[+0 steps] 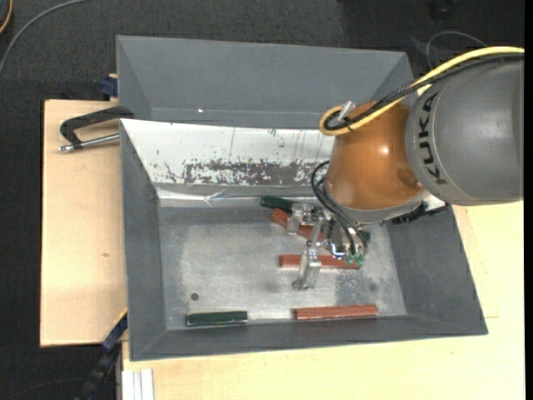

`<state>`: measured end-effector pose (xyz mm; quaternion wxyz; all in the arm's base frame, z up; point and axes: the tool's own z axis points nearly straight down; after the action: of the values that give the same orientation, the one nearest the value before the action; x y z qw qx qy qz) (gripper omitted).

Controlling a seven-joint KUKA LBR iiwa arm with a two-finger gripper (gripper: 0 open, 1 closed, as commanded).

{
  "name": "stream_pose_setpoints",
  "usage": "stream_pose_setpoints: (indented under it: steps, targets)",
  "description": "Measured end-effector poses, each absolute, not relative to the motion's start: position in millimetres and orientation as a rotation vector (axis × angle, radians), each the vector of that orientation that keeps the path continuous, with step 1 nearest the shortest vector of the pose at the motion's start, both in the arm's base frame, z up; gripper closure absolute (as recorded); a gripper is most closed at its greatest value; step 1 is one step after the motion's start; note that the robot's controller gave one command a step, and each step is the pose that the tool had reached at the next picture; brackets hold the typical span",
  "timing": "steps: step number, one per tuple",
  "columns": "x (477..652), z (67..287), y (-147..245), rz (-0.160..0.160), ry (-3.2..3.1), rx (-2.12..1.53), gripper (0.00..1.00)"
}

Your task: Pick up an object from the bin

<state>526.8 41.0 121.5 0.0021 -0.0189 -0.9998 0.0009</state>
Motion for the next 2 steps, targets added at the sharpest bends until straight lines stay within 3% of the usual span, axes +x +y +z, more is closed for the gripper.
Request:
stream_pose_setpoints:
  steps: [1,2]
  targets:
    - [513.0,75.5,-33.1,0.001,-3.112,-0.414,0.0]
    - [579.9,74.9,-30.3,-0.002,-3.134,-0.317,0.0]
